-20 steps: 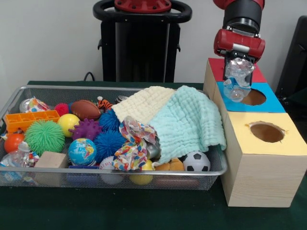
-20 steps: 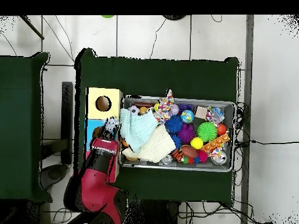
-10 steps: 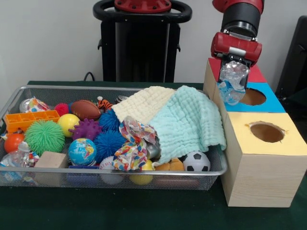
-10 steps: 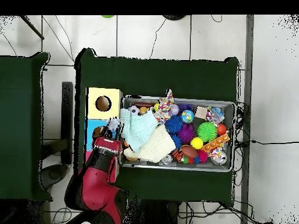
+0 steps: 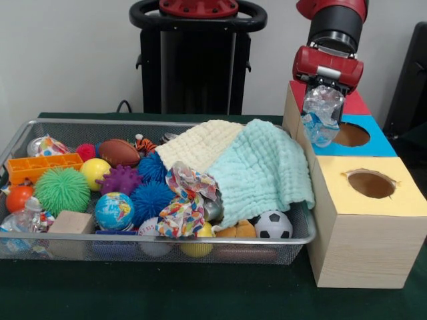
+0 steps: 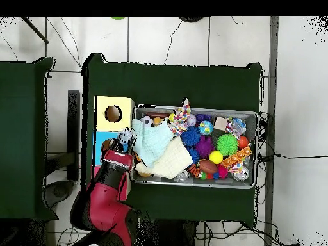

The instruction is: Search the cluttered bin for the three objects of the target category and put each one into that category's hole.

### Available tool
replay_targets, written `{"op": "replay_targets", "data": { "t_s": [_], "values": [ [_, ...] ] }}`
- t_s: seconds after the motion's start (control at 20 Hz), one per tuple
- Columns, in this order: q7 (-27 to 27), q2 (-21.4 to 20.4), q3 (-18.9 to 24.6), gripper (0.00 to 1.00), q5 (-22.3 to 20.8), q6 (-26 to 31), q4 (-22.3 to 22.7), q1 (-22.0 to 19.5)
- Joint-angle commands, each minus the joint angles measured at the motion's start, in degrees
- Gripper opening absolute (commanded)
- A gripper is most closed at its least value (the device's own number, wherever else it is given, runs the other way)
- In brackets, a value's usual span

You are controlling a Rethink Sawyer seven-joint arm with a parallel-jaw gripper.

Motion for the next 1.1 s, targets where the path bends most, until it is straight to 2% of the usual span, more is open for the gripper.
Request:
{"op": "replay_targets", "data": {
  "t_s": [0.05, 1.1],
  "values": [
    [9.1, -1.6, 7.4, 0.0, 3.5, 1.9, 1.9, 6.0],
    [7.4, -3.4, 6.8, 0.0, 11.3, 4.9, 4.7, 11.5]
  ]
}}
